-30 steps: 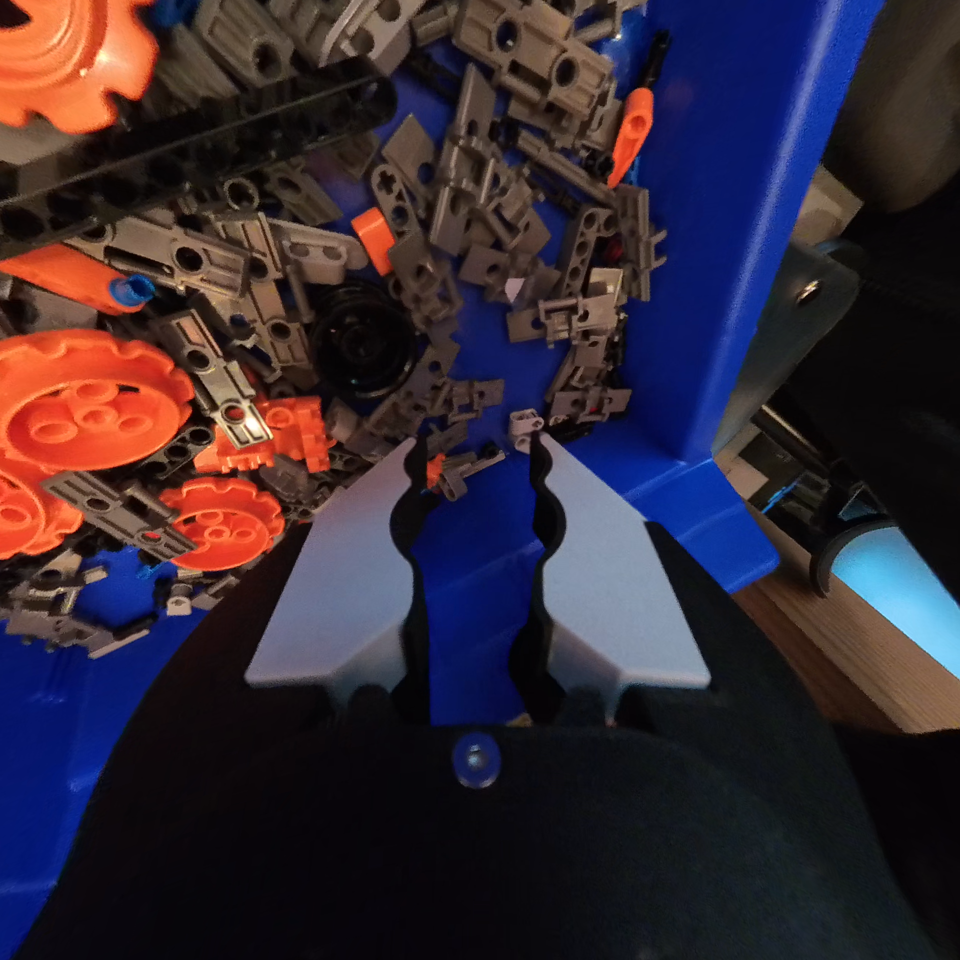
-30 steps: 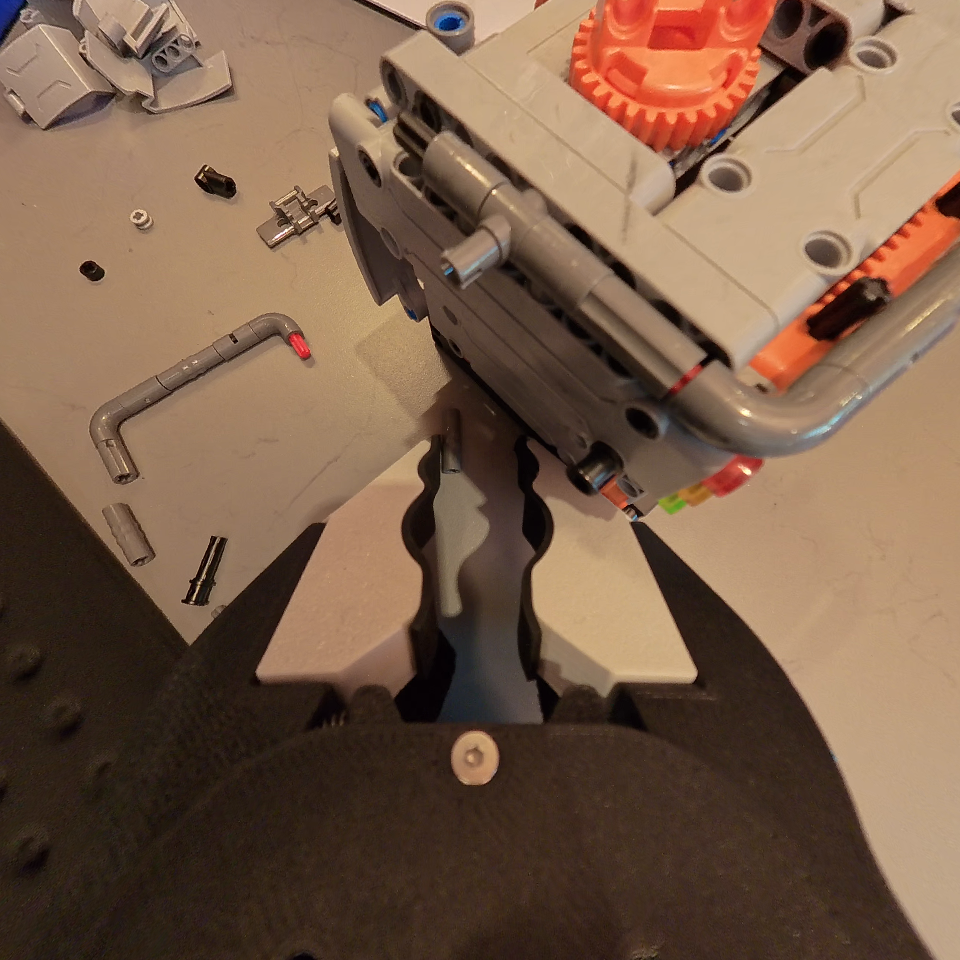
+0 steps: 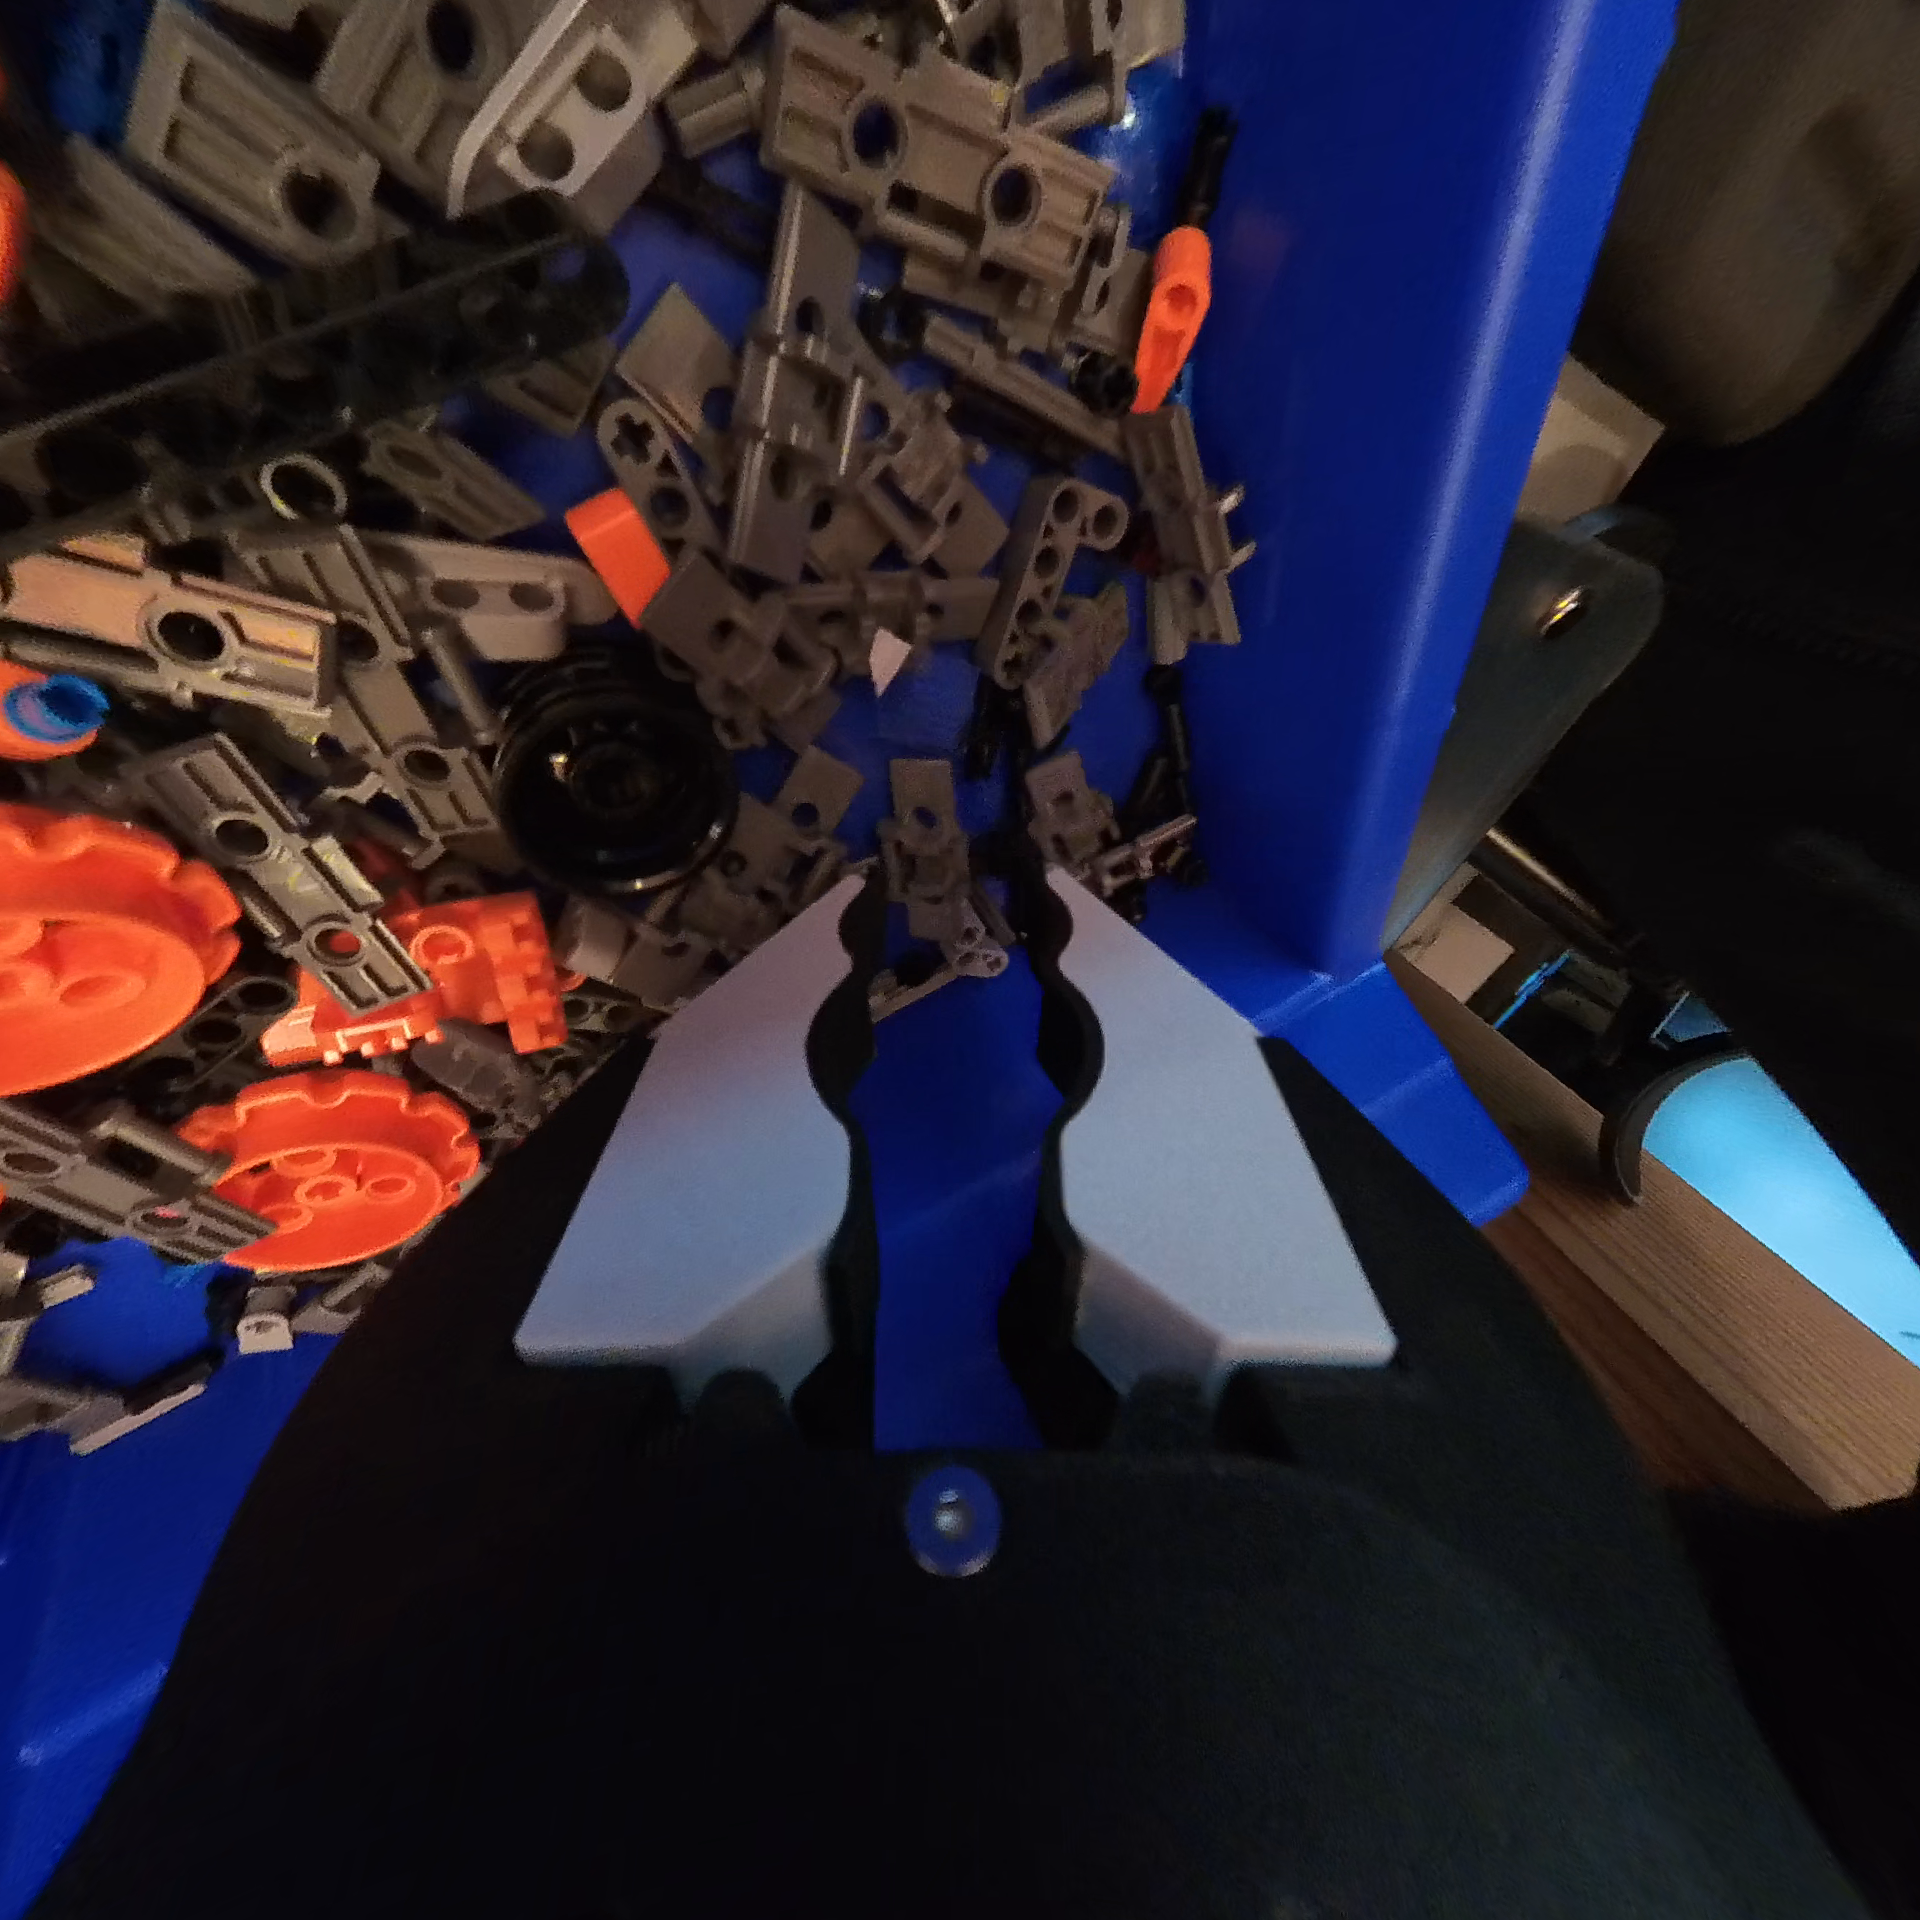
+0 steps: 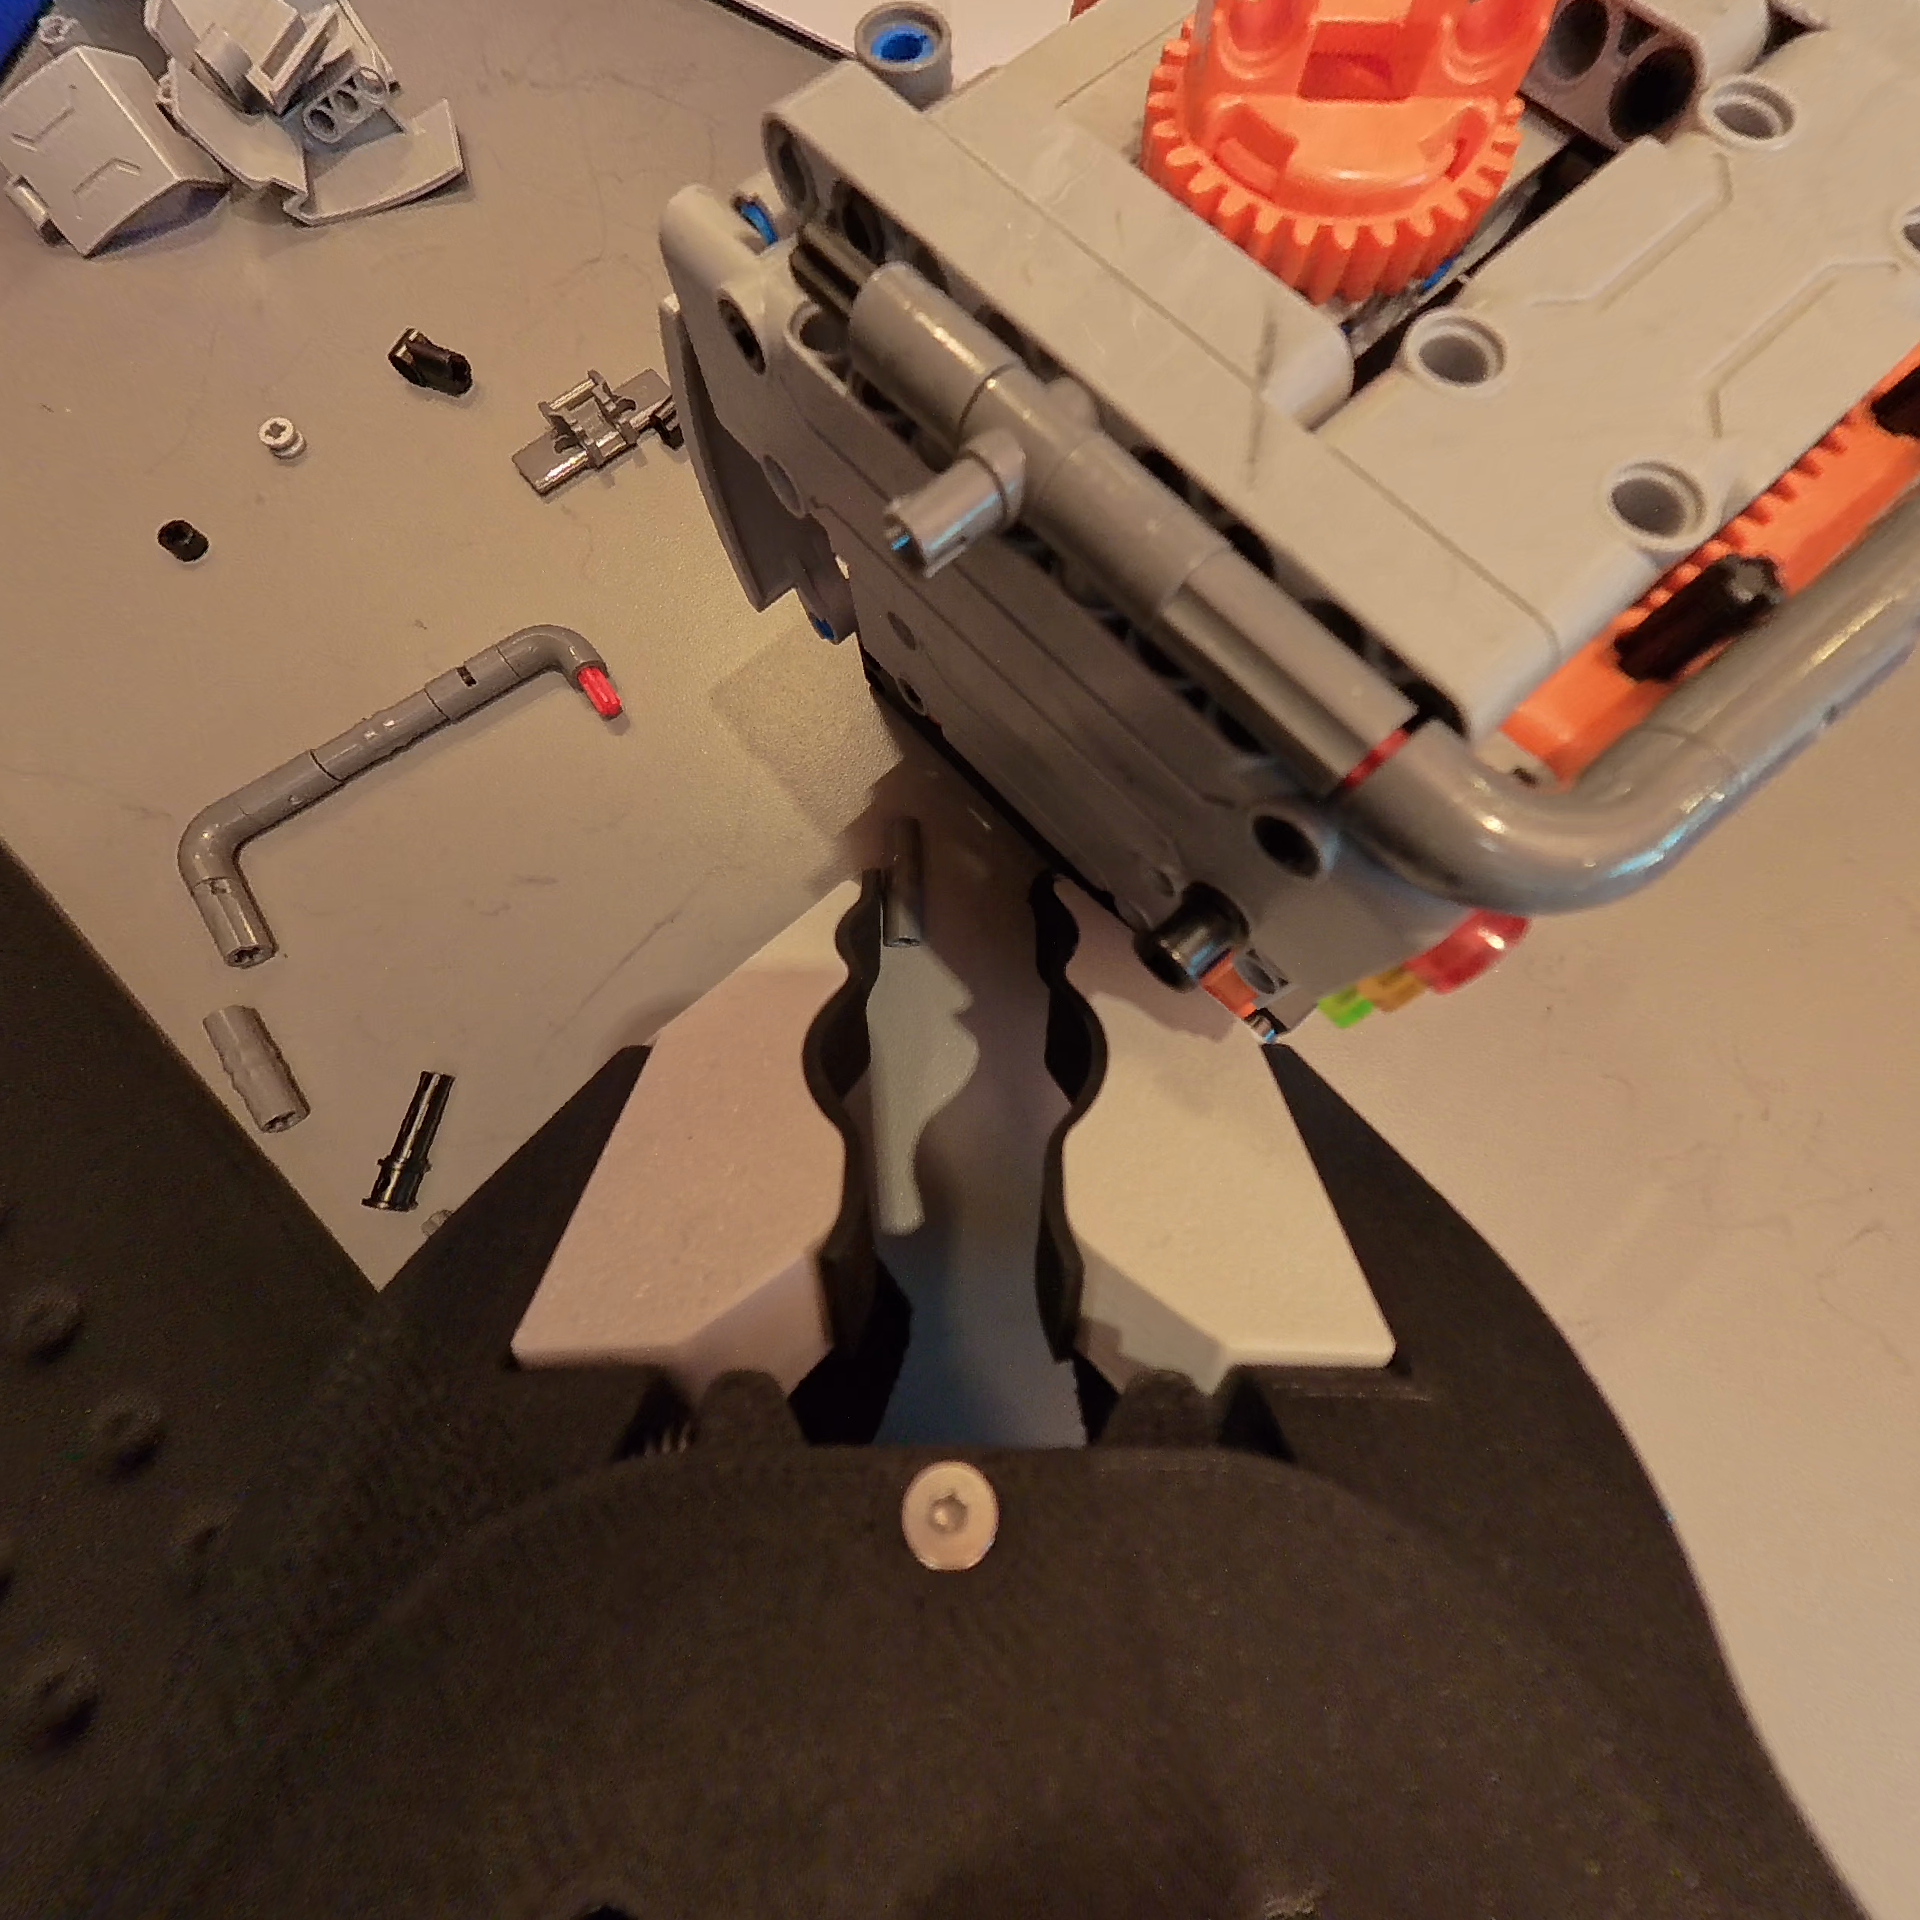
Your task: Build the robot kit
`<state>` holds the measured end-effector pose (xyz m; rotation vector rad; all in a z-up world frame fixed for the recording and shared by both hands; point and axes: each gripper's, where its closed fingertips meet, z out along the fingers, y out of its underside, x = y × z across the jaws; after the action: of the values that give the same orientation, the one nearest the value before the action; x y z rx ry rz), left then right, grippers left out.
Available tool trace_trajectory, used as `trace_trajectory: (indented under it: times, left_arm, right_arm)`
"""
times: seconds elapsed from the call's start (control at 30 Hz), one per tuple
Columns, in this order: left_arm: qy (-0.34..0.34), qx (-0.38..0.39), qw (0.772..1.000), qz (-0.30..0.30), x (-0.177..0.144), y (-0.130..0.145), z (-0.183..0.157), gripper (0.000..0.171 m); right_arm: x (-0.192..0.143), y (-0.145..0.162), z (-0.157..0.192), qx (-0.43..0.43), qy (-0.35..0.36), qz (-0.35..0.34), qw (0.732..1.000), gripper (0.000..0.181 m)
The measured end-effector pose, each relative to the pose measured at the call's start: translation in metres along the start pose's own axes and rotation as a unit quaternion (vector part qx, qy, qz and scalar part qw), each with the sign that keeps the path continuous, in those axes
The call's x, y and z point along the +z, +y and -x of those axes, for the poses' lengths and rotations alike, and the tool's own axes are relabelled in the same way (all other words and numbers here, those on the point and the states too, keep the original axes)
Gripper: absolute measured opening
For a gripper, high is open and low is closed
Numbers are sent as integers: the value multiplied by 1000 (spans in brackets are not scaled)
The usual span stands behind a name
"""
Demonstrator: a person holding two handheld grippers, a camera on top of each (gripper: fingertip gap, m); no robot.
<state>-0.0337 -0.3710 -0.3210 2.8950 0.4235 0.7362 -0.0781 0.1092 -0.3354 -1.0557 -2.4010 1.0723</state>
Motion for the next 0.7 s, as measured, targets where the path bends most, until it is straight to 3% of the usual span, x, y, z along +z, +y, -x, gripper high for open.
trace_trajectory:
  times: [0.13, 0.23, 0.4, 0.7]
  left_arm:
    - [0, 17, 1000, -19, -8, -4, -4, 29]
    - [22, 48, 997, -52, -11, -21, -21, 31]
    - [39, 69, 995, -63, 0, -38, -35, 36]
    - [26, 53, 997, -59, 14, -43, -29, 18]
  right_arm:
    - [0, 0, 0, 0, 0, 0, 1000, 27]
    - [0, 0, 0, 0, 0, 0, 1000, 27]
    - [0, 0, 0, 0, 0, 0, 1000, 27]
    - [0, 0, 0, -1, 0, 0, 1000, 27]
